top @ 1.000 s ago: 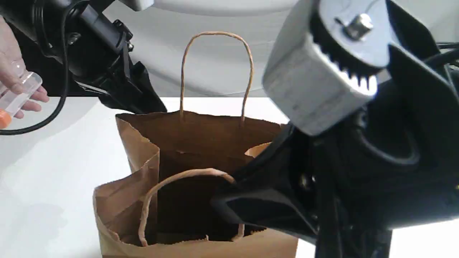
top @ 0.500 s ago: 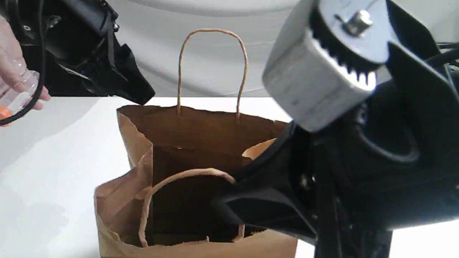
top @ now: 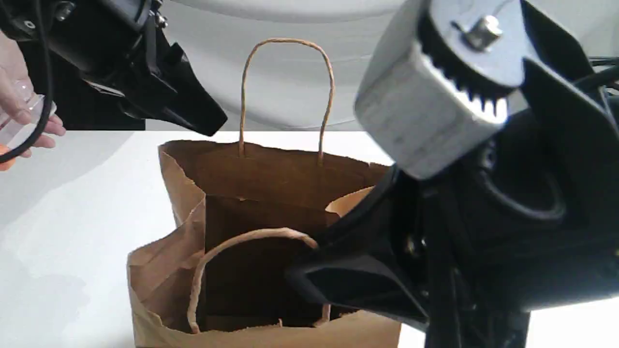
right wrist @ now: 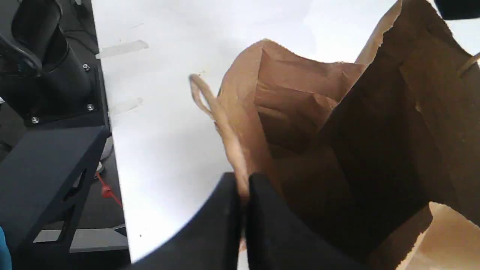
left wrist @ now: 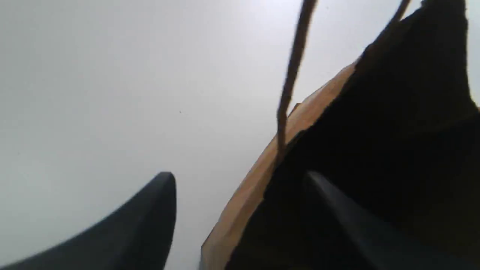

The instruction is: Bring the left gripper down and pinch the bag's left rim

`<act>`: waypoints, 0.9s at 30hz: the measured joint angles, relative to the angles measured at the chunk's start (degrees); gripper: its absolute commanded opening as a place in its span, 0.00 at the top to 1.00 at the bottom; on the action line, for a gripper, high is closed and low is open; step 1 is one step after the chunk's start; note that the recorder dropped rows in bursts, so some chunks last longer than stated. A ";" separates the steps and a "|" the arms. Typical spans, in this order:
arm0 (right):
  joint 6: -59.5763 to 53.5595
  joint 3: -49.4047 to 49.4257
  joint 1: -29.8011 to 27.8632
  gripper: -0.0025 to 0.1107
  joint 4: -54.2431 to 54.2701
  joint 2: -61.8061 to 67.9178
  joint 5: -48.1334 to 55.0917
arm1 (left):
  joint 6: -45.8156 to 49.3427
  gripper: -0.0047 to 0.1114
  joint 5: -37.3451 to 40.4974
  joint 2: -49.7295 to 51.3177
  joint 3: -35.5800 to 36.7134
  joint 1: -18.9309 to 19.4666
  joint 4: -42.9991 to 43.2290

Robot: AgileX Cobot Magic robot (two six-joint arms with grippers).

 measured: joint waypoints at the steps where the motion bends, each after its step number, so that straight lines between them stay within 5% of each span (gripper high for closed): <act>1: 0.00 0.00 0.00 0.98 0.00 0.00 0.00 | 0.00 0.51 0.00 0.45 0.00 -0.21 0.00; 21: 0.24 0.00 0.00 0.98 0.00 0.00 0.03 | 0.00 0.52 0.09 4.14 2.63 -0.55 0.00; 24: 0.24 0.00 0.00 0.98 -0.12 0.00 0.03 | 0.00 0.59 0.21 4.24 3.48 -0.55 0.00; 27: 0.24 0.00 0.00 0.98 -0.12 0.00 0.03 | 0.57 0.79 0.21 4.22 3.46 -0.55 -0.56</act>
